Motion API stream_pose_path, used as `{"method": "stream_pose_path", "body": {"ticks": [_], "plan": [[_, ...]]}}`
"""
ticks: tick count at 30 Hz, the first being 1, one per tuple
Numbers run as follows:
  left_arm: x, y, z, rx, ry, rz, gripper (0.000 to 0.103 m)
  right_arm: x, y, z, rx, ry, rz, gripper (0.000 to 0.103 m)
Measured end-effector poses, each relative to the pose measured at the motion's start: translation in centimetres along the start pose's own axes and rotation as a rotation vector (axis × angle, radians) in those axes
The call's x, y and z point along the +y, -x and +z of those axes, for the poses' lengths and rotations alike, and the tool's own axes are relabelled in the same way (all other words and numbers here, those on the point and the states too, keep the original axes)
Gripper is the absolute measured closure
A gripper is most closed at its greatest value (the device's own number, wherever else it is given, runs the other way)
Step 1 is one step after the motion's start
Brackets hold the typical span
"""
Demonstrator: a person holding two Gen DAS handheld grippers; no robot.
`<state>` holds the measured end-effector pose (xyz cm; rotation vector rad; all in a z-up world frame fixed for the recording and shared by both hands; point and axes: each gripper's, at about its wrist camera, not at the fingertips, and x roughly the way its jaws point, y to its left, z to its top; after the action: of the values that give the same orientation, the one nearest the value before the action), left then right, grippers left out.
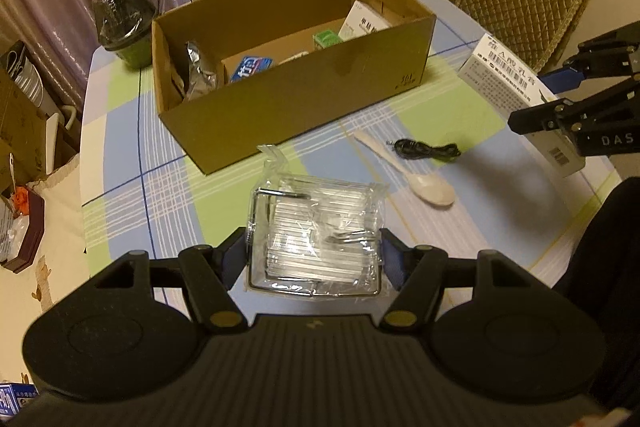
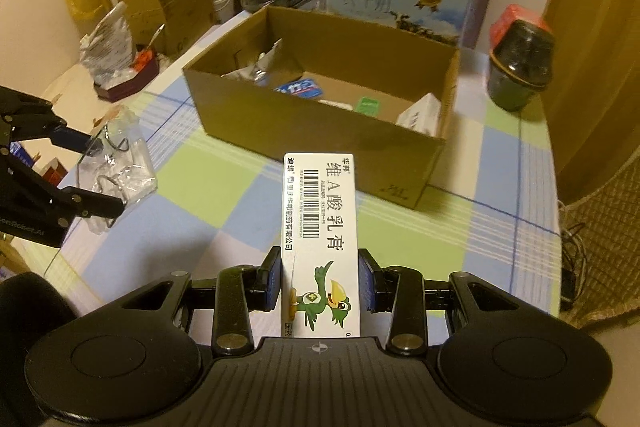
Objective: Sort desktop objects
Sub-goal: 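Lift and carry the plastic tray and medicine box over the cardboard box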
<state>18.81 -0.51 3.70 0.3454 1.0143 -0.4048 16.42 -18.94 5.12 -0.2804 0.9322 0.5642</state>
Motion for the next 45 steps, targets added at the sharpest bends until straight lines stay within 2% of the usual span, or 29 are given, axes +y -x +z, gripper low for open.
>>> {"method": "stream_pose_path", "body": {"ticks": [8, 20, 32, 39, 45], "plan": [[-0.3, 0.3, 2.1, -0.022, 0.005, 0.004, 0.039, -1.3, 0.9, 0.7, -0.021, -0.014, -0.012, 0.068], [0.3, -0.6, 5.1, -0.035, 0.01, 0.006, 0.039, -2.5, 0.1, 2.8, -0.039, -0.02, -0.022, 0.068], [4.2, -2.9, 10.5, -0.059, 0.094, 0.018, 0.039, -4.8, -2.3, 9.1, -0.077, -0.053, -0.05, 0.068], [6.3, -5.3, 13.9, -0.071, 0.116, 0.031, 0.039, -6.2, -5.1, 13.7, -0.104, -0.086, -0.059, 0.068], [7.2, -8.1, 15.7, -0.061, 0.107, 0.026, 0.039, -6.6, -8.6, 16.0, -0.096, -0.104, -0.074, 0.068]]}}
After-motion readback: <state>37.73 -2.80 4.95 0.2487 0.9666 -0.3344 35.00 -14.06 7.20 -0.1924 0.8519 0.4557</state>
